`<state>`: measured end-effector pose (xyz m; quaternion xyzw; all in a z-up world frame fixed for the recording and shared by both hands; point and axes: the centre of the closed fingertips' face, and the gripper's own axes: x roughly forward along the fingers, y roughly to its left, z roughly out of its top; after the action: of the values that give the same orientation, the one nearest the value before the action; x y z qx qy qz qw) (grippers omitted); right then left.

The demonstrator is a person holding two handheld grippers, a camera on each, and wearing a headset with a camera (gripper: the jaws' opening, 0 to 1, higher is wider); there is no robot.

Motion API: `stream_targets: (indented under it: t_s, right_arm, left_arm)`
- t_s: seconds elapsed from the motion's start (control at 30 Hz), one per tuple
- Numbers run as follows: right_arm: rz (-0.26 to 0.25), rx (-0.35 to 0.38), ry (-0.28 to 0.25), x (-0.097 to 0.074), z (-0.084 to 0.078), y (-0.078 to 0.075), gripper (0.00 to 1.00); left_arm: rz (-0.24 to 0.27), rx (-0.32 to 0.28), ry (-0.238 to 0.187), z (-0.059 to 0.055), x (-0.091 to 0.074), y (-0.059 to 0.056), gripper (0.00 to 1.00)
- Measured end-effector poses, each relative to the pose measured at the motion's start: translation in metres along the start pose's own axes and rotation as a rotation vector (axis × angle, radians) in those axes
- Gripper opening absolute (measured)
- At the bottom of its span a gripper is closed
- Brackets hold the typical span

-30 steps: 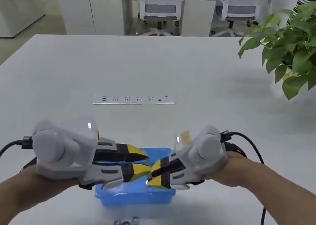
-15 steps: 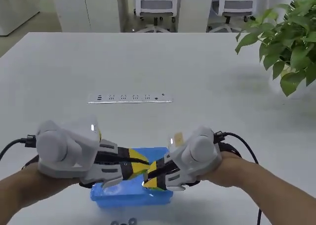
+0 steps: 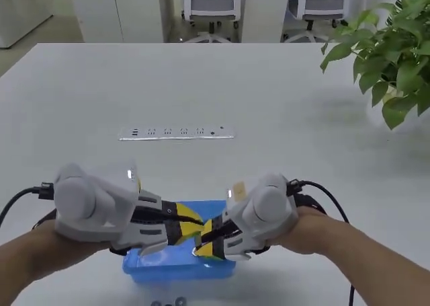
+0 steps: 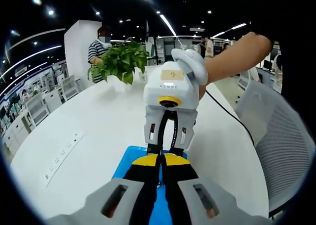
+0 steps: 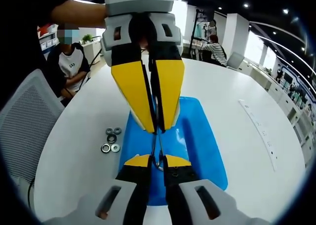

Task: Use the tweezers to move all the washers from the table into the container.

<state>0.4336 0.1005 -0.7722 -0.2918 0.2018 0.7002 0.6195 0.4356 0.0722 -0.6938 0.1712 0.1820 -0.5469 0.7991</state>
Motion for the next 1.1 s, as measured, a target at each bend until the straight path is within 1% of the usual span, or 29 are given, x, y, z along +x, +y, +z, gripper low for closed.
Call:
stream_targets:
  t_s: [0.27,0.4,0.43,0.47,0.53,0.73,0.97,1.1]
  right_arm:
    - [-0.008,0.005,-0.006,-0.003,0.003,0.002,0.11]
    - [-0.013,0.016,-0.009,-0.005,0.007,0.003,0.12]
    - [-0.017,0.038,-0.012,-0.005,0.008,0.003,0.12]
    - [-0.018,0.034,-0.013,-0.006,0.009,0.003,0.12]
    - [-0.026,0.034,-0.009,-0.007,0.01,0.003,0.14]
    - [-0.045,0.045,-0.022,-0.013,0.019,0.005,0.18]
    - [-0.076,0.049,-0.025,-0.022,0.025,0.007,0.23]
    - [-0.094,0.063,-0.029,-0.028,0.027,0.01,0.26]
  left_arm:
    - [-0.009,0.011,0.007,0.002,-0.003,-0.001,0.06]
    - [-0.012,0.011,0.006,0.005,-0.005,-0.002,0.05]
    - [-0.012,0.011,0.005,0.006,-0.007,-0.001,0.05]
    - [-0.012,0.008,0.003,0.007,-0.008,-0.001,0.05]
    - [-0.012,0.007,-0.003,0.01,-0.01,-0.001,0.05]
    - [-0.006,0.019,-0.009,0.018,-0.015,-0.001,0.05]
    - [0.0,0.031,-0.013,0.024,-0.023,-0.005,0.05]
    - [0.005,0.034,-0.018,0.028,-0.03,-0.008,0.05]
